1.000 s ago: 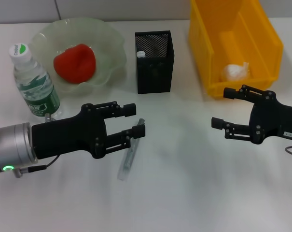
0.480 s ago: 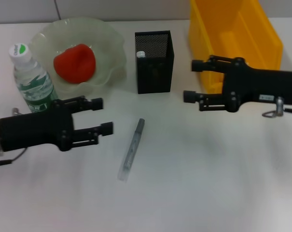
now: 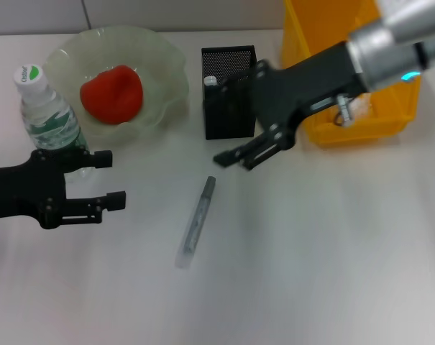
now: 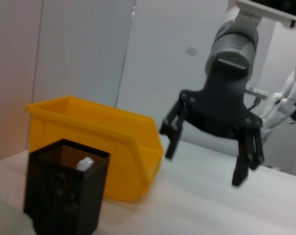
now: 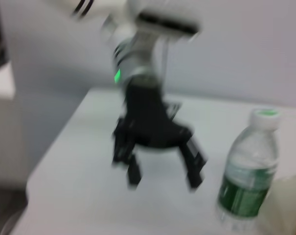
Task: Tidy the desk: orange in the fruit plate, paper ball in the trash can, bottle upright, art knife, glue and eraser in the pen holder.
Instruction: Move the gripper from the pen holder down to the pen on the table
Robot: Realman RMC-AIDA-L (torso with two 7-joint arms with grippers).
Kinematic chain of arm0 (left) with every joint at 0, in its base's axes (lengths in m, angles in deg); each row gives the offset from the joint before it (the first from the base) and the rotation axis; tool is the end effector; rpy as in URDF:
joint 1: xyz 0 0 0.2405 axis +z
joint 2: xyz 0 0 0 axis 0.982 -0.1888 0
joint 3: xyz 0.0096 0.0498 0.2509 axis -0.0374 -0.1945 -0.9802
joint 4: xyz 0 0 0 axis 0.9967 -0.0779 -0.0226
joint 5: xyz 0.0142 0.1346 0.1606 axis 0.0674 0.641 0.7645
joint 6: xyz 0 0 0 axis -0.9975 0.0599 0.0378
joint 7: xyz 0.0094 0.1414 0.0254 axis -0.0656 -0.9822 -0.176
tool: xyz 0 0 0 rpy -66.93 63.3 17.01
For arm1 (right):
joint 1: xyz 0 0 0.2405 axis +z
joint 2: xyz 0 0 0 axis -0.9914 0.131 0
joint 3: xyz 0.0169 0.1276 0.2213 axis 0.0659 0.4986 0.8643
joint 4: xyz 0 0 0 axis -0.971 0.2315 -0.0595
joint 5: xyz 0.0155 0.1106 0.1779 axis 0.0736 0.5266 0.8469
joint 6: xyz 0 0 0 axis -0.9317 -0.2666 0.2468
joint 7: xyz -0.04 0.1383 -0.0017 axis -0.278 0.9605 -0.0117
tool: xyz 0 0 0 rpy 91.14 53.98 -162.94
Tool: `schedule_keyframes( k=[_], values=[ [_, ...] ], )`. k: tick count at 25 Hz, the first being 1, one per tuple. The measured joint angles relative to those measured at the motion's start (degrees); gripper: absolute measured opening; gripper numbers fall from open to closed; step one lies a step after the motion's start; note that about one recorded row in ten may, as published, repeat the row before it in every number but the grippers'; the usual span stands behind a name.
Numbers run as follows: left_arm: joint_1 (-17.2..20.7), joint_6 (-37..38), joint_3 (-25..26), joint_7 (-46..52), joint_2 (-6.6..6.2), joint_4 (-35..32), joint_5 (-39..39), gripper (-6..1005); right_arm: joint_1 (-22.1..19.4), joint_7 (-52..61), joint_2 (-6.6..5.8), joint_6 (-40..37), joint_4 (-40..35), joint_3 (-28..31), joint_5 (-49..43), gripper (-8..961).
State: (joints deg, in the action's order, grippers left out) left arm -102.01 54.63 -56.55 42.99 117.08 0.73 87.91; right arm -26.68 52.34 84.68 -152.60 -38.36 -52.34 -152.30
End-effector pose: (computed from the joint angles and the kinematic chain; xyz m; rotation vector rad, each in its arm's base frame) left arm -0.3028 0.2904 0.0425 -2.7983 -0.5345 -0.7701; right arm 0.1166 0.3917 -0.0213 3.0625 0.3272 -0.2996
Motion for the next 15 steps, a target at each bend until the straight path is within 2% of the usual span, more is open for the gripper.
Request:
schedule_keyframes(
  k=[1, 2, 3, 4, 7, 15],
  values=[
    [0.0, 0.0, 0.0, 0.0, 0.0, 0.0, 0.0, 814, 1.6, 0.0, 0.59, 0.5, -0.3, -1.0, -2.5, 806],
    [0.0, 0.0, 0.5, 0.1, 0.0, -0.3, 0.4, 814, 4.3, -0.4, 1.85, 1.6, -0.5, -3.0, -7.1, 806],
    [0.1, 0.3, 1.6, 0.6, -0.05, -0.8, 1.3, 814, 5.6, -0.8, 2.59, 2.3, -0.6, -4.2, -9.4, 806],
    [0.0, 0.6, 1.8, 1.5, -0.07, -0.8, 1.4, 813, 5.6, -0.8, 2.59, 2.3, -0.6, -4.2, -9.4, 806],
    [-0.3, 0.9, 2.0, 2.6, -0.08, -0.9, 1.5, 813, 8.1, -2.9, 4.18, 5.0, -0.8, -7.8, -13.8, 806],
    [0.0, 1.0, 3.5, 3.6, 0.44, -0.9, 1.5, 813, 10.4, -5.8, 4.95, 9.6, -1.2, -20.5, -13.7, 805]
  ],
)
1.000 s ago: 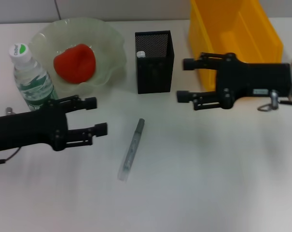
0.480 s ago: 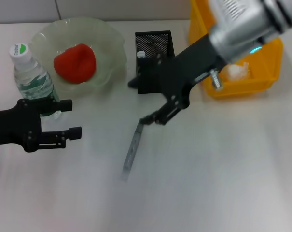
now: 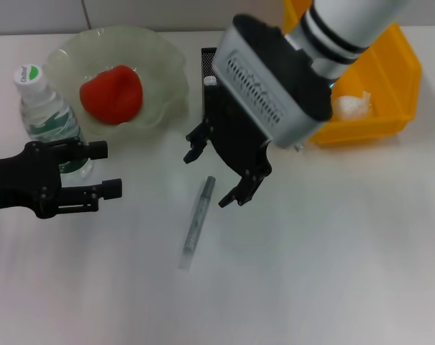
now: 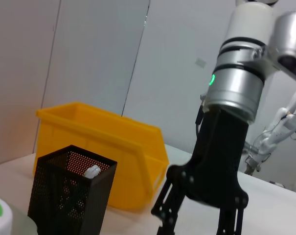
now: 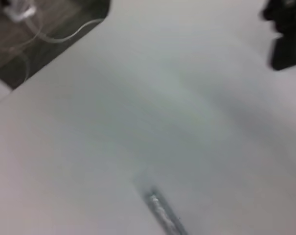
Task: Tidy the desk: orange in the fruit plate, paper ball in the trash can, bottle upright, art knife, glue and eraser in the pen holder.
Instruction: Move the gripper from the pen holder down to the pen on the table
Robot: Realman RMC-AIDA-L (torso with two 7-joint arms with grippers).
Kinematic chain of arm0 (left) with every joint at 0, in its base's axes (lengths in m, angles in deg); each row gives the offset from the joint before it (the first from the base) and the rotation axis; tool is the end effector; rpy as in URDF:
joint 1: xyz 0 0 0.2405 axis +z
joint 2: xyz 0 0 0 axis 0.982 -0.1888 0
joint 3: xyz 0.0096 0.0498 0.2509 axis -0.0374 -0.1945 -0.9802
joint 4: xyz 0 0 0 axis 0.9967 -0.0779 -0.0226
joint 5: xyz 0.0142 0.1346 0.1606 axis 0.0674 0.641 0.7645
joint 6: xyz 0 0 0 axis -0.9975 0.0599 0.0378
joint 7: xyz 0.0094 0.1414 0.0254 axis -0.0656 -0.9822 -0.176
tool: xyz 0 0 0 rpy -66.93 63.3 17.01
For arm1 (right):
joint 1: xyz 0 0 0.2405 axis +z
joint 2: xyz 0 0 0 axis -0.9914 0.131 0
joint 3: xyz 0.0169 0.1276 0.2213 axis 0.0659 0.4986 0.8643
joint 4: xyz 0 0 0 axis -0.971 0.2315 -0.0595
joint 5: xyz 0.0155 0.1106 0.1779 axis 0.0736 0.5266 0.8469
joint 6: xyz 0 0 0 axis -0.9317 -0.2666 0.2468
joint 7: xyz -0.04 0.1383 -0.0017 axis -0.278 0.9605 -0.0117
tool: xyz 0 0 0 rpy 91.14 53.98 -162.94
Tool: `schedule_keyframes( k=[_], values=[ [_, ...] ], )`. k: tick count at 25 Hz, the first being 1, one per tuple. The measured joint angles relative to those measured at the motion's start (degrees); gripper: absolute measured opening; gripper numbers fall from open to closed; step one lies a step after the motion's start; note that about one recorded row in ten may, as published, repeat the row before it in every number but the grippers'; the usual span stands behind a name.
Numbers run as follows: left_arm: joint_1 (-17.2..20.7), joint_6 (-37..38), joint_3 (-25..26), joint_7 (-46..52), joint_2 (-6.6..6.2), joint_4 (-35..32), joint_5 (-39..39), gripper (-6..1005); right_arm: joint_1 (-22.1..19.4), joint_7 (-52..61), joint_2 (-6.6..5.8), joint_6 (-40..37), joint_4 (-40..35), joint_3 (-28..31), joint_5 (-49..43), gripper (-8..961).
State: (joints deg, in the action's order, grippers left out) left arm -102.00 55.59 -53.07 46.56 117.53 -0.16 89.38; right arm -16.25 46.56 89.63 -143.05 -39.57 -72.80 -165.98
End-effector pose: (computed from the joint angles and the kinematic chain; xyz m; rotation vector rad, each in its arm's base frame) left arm -0.3007 0.2930 0.0481 -2.7666 -0.6026 -0.8079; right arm 0.0786 0.3868 -0.0869 2.7701 1.0188 0.3732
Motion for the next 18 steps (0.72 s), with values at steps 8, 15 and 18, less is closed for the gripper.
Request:
schedule_keyframes(
  k=[8, 15, 18],
  values=[
    [0.3, -0.6, 0.1, 0.0, 0.46, 0.0, 2.4, 812, 0.1, -0.2, 0.06, 5.2, -0.9, -15.1, 6.4, 805],
    [0.7, -0.9, 0.5, -0.5, -0.25, -0.4, 6.0, 812, -0.1, 0.5, 0.06, 7.9, -2.3, -21.8, 8.9, 804],
    [0.9, -1.0, 1.7, -0.6, -0.39, -1.0, 8.8, 811, 0.1, 1.1, 0.06, 8.6, -2.4, -24.2, 10.1, 797]
  ],
)
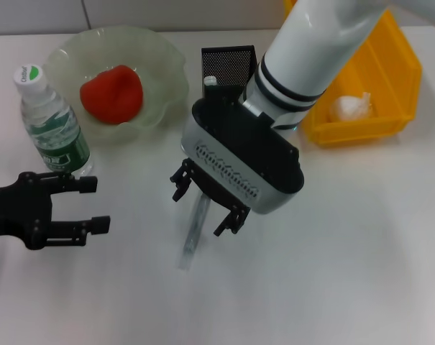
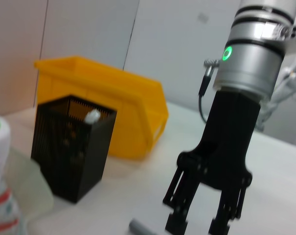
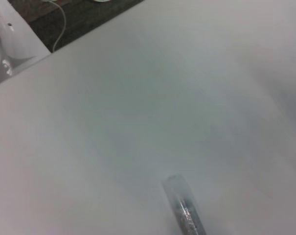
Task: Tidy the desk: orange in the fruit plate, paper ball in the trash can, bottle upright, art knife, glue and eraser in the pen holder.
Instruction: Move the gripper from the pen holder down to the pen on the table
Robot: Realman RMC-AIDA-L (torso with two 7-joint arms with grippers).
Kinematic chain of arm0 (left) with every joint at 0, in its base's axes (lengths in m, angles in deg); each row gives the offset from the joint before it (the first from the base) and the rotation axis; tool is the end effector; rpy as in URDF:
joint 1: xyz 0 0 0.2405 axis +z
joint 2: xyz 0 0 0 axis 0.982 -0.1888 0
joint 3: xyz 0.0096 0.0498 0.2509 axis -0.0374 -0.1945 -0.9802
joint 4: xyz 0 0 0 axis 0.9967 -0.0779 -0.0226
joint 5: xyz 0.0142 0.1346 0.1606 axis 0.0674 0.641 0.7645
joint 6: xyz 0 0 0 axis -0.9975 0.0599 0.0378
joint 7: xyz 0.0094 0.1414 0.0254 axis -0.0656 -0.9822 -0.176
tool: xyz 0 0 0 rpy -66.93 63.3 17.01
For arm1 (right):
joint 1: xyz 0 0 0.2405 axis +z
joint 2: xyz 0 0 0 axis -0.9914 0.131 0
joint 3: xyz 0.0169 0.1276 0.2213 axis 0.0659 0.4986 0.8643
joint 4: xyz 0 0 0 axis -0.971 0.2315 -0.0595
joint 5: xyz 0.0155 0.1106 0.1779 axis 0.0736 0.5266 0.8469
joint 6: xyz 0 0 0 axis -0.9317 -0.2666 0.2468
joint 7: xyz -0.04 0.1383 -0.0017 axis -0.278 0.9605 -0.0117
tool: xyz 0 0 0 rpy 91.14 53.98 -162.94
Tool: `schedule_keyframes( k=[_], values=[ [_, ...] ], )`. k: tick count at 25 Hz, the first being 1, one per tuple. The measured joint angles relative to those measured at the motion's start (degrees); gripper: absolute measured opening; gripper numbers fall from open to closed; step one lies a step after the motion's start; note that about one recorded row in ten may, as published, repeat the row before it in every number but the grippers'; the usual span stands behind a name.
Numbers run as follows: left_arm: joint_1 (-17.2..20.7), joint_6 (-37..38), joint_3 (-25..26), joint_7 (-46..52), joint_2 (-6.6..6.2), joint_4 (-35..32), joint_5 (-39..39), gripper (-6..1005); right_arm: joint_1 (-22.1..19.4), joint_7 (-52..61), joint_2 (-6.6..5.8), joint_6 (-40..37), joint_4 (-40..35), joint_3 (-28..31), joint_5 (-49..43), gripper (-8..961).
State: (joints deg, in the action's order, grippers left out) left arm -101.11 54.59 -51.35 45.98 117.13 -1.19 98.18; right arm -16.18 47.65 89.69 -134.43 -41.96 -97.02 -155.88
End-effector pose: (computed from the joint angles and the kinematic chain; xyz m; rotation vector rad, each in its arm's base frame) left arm -0.3204 0.2825 0.0462 -2.8332 -0.6207 -0.6152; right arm 0.0756 0.3609 -0.1272 2.5756 1.2659 0.4930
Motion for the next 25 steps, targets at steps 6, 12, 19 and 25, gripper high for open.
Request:
schedule_keyframes(
  k=[6, 12, 19, 25],
  values=[
    [0.0, 0.0, 3.0, 0.3, 0.48, -1.8, 6.1, 811, 0.2, 0.3, 0.0, 1.2, 0.0, -2.5, 0.5, 756],
    [-0.1, 0.1, 3.4, 0.2, 0.75, -2.0, 6.8, 811, 0.3, 0.2, 0.0, 3.3, 0.1, -5.3, 1.1, 715],
    [-0.4, 0.2, 3.6, 0.5, 1.14, -2.7, 6.9, 812, 0.5, -0.5, 0.0, 6.5, 0.7, -9.1, 2.2, 581],
    [-0.5, 0.2, 3.5, 0.4, 1.55, -3.1, 8.0, 811, 0.5, -0.6, 0.0, 8.8, 0.8, -12.2, 2.6, 459]
  ],
)
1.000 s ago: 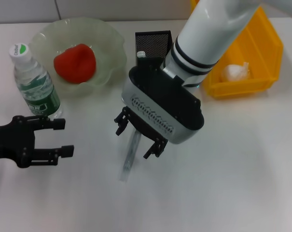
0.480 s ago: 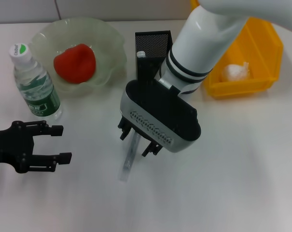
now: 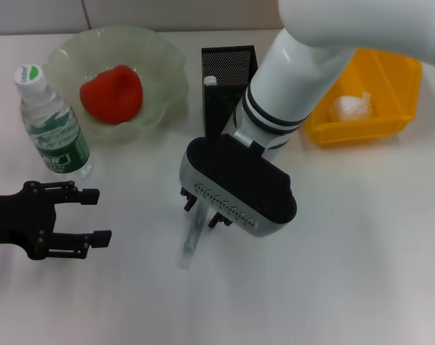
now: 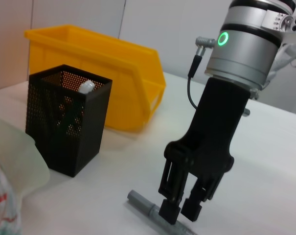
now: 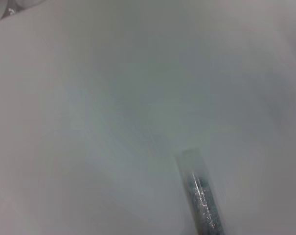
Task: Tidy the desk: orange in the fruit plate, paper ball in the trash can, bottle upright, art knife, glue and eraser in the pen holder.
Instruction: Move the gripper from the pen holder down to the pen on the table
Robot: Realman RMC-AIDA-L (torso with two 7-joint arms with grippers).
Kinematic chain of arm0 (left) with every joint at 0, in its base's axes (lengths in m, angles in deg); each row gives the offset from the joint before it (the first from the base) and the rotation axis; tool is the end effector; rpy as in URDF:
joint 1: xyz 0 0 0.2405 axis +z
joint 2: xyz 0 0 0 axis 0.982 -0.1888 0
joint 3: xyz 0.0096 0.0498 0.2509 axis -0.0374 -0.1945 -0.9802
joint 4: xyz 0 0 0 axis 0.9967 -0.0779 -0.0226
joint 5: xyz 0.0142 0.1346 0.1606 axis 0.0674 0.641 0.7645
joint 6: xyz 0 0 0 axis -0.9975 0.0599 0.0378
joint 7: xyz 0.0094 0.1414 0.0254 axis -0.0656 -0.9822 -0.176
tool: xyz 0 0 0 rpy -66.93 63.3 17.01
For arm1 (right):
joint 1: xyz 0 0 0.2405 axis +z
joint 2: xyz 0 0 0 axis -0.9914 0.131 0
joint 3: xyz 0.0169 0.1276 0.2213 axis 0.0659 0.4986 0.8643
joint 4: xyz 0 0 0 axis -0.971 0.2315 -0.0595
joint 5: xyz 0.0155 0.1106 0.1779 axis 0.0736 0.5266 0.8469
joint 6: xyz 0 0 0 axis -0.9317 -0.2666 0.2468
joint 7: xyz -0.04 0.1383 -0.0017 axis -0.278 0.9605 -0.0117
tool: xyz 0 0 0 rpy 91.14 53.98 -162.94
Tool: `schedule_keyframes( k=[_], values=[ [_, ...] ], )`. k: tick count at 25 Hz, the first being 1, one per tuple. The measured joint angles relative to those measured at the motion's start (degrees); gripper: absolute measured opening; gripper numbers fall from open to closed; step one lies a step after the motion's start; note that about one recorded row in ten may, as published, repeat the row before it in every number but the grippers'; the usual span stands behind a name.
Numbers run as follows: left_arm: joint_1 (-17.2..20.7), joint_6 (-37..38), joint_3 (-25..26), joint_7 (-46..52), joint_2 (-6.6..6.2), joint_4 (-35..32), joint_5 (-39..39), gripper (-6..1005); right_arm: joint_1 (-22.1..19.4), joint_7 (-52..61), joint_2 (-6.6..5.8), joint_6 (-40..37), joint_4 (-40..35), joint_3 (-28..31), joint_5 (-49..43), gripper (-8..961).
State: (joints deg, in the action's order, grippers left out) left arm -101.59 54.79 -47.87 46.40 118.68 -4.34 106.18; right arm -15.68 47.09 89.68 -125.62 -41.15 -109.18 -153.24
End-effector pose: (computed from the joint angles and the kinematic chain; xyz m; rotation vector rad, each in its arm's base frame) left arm -0.3218 0.2828 0.0421 -2.8815 -0.5885 -0.5031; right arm 0.0860 0.3575 -0.1474 2.4883 1.4329 0.6017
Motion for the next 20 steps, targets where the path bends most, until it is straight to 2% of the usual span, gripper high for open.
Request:
schedule_keyframes(
  k=[4, 11, 20],
  values=[
    [0.2, -0.2, 0.2, 0.1, 0.89, -1.7, 1.2, 812, 0.1, 0.0, 0.0, 0.6, -0.2, -0.5, 0.0, 420],
    [0.2, 0.0, 0.4, 0.1, 0.94, -1.8, 1.3, 811, 0.1, -0.5, 0.0, 2.1, -0.4, -3.5, 0.9, 354],
    [-0.2, 0.5, 0.5, 0.2, 1.03, -1.9, 1.3, 811, 0.2, -1.5, 0.0, 2.6, 0.1, -3.9, 1.4, 269]
  ],
)
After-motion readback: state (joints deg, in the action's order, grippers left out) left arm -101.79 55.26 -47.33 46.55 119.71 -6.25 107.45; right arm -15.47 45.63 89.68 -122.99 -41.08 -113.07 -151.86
